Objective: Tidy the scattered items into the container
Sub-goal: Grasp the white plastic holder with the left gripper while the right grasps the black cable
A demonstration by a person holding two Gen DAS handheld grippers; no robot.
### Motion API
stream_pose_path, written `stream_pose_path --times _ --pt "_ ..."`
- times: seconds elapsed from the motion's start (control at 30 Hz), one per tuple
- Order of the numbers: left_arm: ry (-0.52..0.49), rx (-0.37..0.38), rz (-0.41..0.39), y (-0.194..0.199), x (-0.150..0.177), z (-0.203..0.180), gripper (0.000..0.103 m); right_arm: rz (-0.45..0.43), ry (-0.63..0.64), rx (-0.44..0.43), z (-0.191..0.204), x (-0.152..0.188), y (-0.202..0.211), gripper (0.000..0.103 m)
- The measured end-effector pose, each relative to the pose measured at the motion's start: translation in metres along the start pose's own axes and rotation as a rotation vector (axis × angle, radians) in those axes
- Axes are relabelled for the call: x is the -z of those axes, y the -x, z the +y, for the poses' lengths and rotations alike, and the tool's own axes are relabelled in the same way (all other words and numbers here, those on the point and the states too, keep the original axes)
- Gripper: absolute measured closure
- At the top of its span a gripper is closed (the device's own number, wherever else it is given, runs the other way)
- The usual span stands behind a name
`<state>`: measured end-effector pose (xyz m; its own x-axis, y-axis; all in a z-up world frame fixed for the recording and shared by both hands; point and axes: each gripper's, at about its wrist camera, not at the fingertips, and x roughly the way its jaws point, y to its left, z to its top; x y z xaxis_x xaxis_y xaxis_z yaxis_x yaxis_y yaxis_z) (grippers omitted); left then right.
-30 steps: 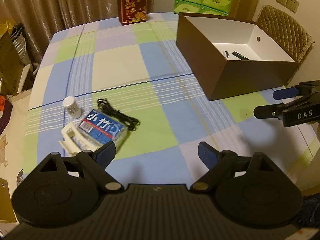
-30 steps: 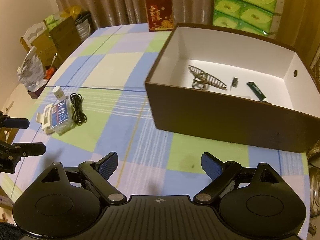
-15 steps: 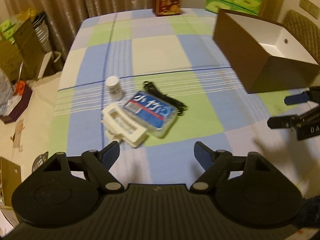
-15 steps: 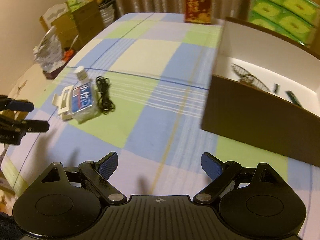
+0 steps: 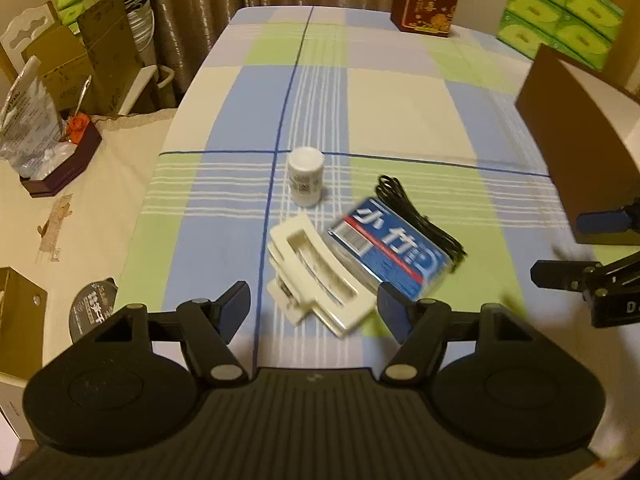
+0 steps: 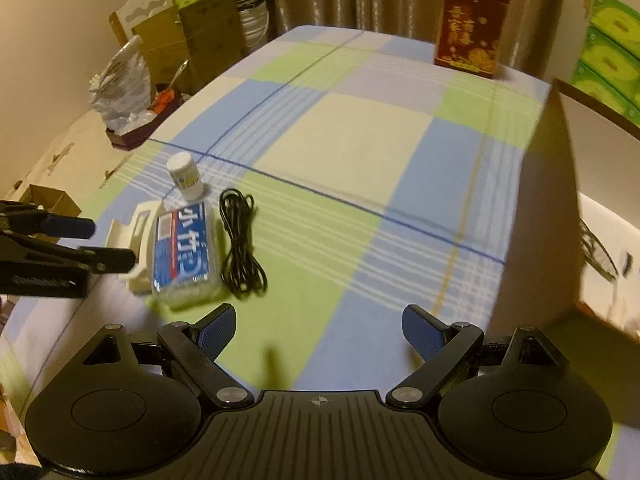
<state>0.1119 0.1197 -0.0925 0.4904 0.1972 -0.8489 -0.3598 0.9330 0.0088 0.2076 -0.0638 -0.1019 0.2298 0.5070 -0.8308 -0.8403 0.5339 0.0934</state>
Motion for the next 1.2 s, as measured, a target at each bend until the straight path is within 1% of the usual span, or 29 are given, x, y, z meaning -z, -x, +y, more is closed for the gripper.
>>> stream_pose_path --times 0.13,0.23,0.27,0.3,0.37,0.47,0.57,0.6,0.63,0.67,0.73,0.8,0.83,0.87,0.9,1.0,1.03,1.1,1.17,1.2 --pt "0.005 -0.004 0.02 -0.014 -0.005 0.001 0.04 -0.003 0.022 -0.012 0.003 -0.01 -0.01 0.015" --pt "0.023 0.007 0.018 -0.02 -0.008 0.003 0.04 -0.003 0.027 -0.024 0.004 -0.016 -0.017 0.015" --pt "0.022 0.005 0.021 -0.022 -0.009 0.004 0.045 -0.004 0.03 -0.028 0.004 -0.018 -0.02 0.015" --pt "0.017 0.001 0.027 -0.025 -0.009 0.004 0.047 -0.004 0.033 -0.032 0.005 -0.02 -0.023 0.015" --pt "0.012 0.002 0.043 -0.029 -0.007 0.006 0.058 -0.005 0.042 -0.037 0.006 -0.023 -0.027 0.015" --pt "0.018 0.001 0.062 -0.034 -0.005 0.013 0.063 -0.007 0.054 -0.042 0.008 -0.029 -0.037 0.016" --pt "0.002 -0.009 0.06 -0.034 -0.003 0.018 0.064 0.001 0.071 -0.058 0.01 -0.034 -0.048 0.016" --pt "0.001 -0.013 0.06 -0.034 -0.003 0.02 0.064 -0.001 0.086 -0.063 0.012 -0.035 -0.051 0.019" --pt "0.004 -0.015 0.061 -0.034 -0.003 0.022 0.064 0.002 0.101 -0.068 0.013 -0.036 -0.054 0.029" --pt "0.008 -0.017 0.062 -0.034 -0.003 0.025 0.064 0.011 0.117 -0.077 0.015 -0.037 -0.059 0.034" --pt "0.012 -0.022 0.061 -0.034 -0.003 0.028 0.064 0.019 0.131 -0.094 0.016 -0.038 -0.065 0.037" --pt "0.009 -0.026 0.06 -0.035 -0.004 0.031 0.065 0.017 0.139 -0.131 0.015 -0.04 -0.07 0.044" --pt "0.007 -0.024 0.061 -0.035 -0.005 0.032 0.065 0.024 0.144 -0.156 0.015 -0.042 -0.074 0.051" --pt "0.006 -0.022 0.061 -0.036 -0.006 0.032 0.065 0.034 0.148 -0.172 0.015 -0.044 -0.077 0.055" --pt "0.005 -0.019 0.06 -0.036 -0.007 0.033 0.065 0.044 0.155 -0.177 0.016 -0.045 -0.081 0.056" --pt "-0.005 -0.01 0.058 -0.038 -0.009 0.032 0.065 0.049 0.23 -0.182 0.023 -0.046 -0.087 0.06" --pt "-0.009 -0.006 0.059 -0.039 -0.009 0.032 0.065 0.05 0.26 -0.174 0.026 -0.046 -0.087 0.063" --pt "-0.021 -0.005 0.059 -0.041 -0.01 0.031 0.065 0.053 0.322 -0.143 0.031 -0.046 -0.088 0.072" --pt "-0.027 -0.008 0.061 -0.043 -0.01 0.03 0.063 0.059 0.34 -0.149 0.033 -0.044 -0.087 0.089" --pt "-0.03 -0.007 0.057 -0.044 -0.01 0.03 0.064 0.062 0.34 -0.143 0.033 -0.042 -0.086 0.089"
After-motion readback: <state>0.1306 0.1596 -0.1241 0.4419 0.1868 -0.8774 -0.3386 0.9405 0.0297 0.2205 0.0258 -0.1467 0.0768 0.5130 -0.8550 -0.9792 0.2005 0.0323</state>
